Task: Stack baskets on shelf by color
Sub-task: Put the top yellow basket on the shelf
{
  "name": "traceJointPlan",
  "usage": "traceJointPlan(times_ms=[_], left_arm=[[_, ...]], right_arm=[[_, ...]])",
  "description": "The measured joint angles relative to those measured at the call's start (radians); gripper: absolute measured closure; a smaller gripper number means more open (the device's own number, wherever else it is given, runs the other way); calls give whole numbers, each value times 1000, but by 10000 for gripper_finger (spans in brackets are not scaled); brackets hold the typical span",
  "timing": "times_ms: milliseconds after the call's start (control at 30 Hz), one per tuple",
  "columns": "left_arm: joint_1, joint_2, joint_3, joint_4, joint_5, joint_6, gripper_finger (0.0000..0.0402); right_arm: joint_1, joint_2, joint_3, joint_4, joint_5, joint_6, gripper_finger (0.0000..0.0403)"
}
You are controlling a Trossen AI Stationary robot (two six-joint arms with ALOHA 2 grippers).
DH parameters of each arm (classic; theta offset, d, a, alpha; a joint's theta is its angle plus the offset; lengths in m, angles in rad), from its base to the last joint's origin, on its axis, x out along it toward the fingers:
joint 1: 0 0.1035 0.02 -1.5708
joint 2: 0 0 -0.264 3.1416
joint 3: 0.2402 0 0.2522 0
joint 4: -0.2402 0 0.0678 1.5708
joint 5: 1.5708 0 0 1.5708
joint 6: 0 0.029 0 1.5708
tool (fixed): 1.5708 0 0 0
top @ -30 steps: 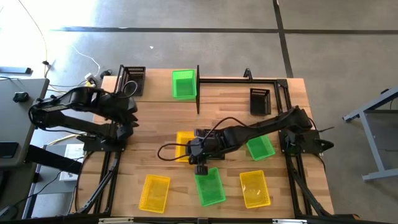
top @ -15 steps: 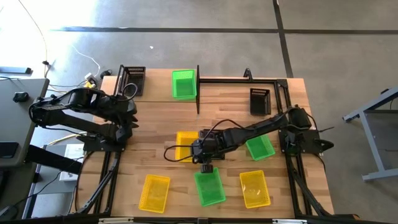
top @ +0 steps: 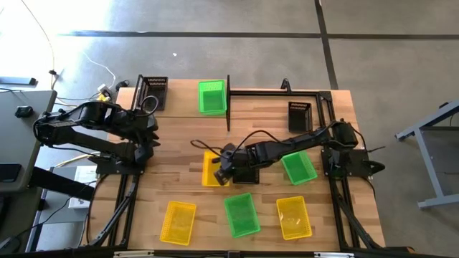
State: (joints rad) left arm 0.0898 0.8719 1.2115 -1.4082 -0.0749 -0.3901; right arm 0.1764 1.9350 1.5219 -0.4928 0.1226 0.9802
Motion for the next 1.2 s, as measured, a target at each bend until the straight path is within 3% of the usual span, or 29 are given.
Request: traceJointPlan(times_ms=[300,667,1200], left_arm=[[0,0,0,0,-1,0,287],[0,0,0,0,-19,0,287],[0,0,0,0,-19,0,287]], right_arm=[[0,0,0,-116,32,190,281],[-2,2,0,-120,78,220,281],[-6,62,2,-115,62,261,281]])
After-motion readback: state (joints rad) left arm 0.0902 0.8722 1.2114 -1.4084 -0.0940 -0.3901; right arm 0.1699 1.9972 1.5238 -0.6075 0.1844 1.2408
